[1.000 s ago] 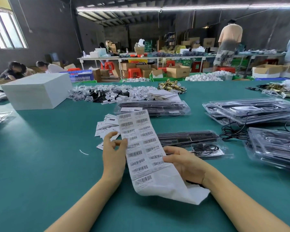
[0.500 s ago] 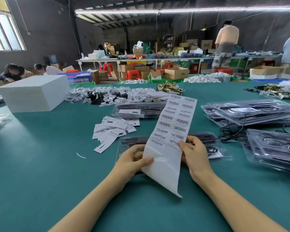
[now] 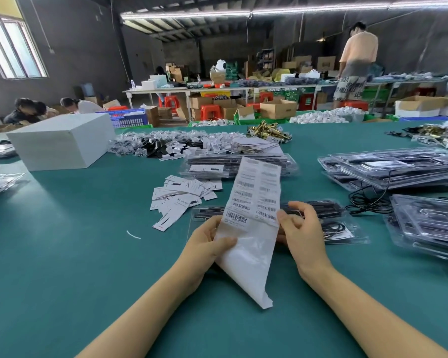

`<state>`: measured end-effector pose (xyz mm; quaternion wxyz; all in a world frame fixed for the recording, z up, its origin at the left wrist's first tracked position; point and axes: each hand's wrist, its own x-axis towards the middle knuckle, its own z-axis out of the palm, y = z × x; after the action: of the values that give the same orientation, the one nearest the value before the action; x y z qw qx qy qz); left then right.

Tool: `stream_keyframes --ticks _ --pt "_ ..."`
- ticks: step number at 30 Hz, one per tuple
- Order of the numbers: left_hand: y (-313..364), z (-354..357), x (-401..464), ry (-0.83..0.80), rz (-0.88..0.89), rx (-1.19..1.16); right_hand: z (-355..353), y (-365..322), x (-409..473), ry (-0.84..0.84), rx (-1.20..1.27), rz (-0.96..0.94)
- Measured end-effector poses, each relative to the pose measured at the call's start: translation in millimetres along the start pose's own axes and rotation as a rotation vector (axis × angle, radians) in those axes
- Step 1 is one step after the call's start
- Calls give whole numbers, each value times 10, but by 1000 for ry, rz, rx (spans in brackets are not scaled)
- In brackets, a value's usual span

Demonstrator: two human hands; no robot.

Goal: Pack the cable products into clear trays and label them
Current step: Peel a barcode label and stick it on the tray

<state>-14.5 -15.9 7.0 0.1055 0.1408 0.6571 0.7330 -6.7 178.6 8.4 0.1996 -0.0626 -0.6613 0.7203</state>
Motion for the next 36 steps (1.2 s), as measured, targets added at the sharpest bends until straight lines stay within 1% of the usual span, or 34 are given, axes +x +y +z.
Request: stream_keyframes --ticks 2,3,4,6,8,9,11,13,16,18,22,29,36 --pt "7 9 -7 29 5 -6 5 1 -29 87 -169 -92" --pt "10 14 -11 47 7 -2 16 -4 -55 137 -275 -176" --pt "11 19 -12 64 8 4 26 -16 -88 181 -385 -287" --pt "10 23 -14 88 2 8 53 -41 -151 214 -578 -585" --pt "7 22 -24 85 -6 4 92 -47 -202 184 -756 -901" --pt "5 21 -30 78 -4 2 114 -41 -226 156 -826 -1019" --pt "-1 16 -39 61 14 -4 160 -20 -266 55 -912 -1139" --pt "4 8 -45 40 23 -42 171 17 -280 -60 -965 -1150" --pt "16 -10 -45 5 16 -117 130 48 -250 -174 -963 -1047" --pt "18 -14 -50 -15 10 -144 114 57 -228 -208 -924 -982" --pt "18 -20 -60 -11 2 -129 121 63 -221 -197 -889 -988" --pt "23 -23 -61 -19 -8 -105 126 91 -222 -77 -856 -1071" --pt "26 -32 -75 -49 3 -100 131 106 -217 -83 -795 -1079"
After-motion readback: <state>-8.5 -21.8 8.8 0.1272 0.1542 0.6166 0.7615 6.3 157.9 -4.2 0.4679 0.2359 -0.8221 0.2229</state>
